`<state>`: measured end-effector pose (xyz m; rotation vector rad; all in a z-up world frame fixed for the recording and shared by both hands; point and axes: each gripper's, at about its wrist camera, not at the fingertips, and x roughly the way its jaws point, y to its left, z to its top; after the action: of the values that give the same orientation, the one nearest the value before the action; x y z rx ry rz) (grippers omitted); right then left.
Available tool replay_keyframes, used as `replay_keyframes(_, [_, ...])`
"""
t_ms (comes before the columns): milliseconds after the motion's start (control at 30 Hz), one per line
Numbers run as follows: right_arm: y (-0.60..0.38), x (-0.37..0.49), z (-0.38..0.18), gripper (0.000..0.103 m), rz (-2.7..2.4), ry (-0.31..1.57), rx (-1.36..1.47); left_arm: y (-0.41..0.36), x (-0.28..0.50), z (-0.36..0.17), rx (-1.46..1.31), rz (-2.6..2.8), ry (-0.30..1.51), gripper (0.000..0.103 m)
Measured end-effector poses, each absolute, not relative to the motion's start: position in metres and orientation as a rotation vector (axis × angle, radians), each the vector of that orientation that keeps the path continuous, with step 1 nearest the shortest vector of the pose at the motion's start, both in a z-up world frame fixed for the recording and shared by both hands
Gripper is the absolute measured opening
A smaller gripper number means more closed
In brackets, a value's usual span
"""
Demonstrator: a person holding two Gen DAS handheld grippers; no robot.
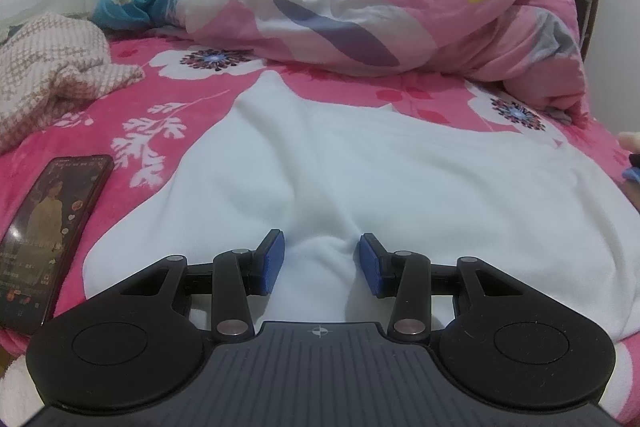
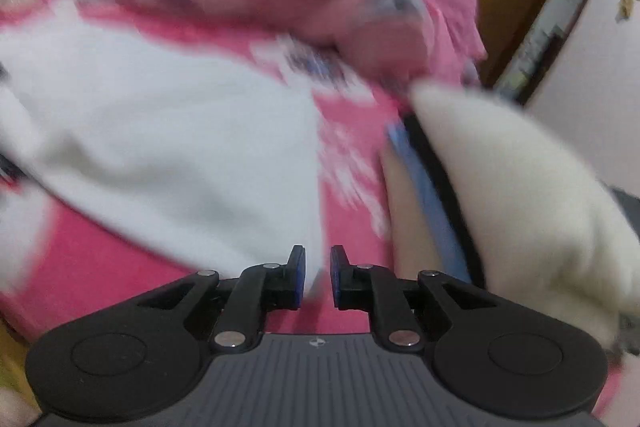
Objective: Fold clothes
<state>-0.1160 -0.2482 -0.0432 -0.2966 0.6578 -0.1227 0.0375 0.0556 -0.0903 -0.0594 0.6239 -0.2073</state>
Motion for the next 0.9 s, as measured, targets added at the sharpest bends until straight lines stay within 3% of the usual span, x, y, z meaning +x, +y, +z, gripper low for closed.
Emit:
replay_keyframes(200, [-0.168, -0.092, -0.059, 0.011, 0.174, 0.597, -0.353, 0.054, 0.039, -0.088, -0.057, -0.198, 0.636, 0.042])
replay_keyframes(367, [-0.217, -0.110, -0.078, 0.012, 0.030, 0.714, -0.302, 0.057, 0.038, -0.089, -0.072, -0.209, 0.632, 0.042])
replay_keyframes(467, [-0.270, -0.129, -0.071, 0.012, -0.142, 0.783, -0.108, 0.058, 0.038, -0.090, -0.076, -0.211, 0.625, 0.042])
replay_keyframes(600, [-0.305, -0.150, -0.051, 0.017, -0.077, 0.719, 0.349, 0.057, 0.038, -0.091, -0.083, -0.209, 0.621, 0.042])
replay_keyframes(767, [-0.318, -0.126, -0.078, 0.021, 0.084, 0.770, 0.881, 0.059, 0.040, -0.090, -0.100, -0.212, 0.625, 0.042])
replay_keyframes(833, [-0.324, -0.115, -0.094, 0.022, 0.105, 0.808, 1.036, 0.060, 0.040, -0.090, -0.109, -0.216, 0.625, 0.042])
replay_keyframes(900, [-0.318, -0.106, -0.097, 0.022, 0.112, 0.815, 1.006, 0.062, 0.041, -0.091, -0.114, -0.218, 0.624, 0.042])
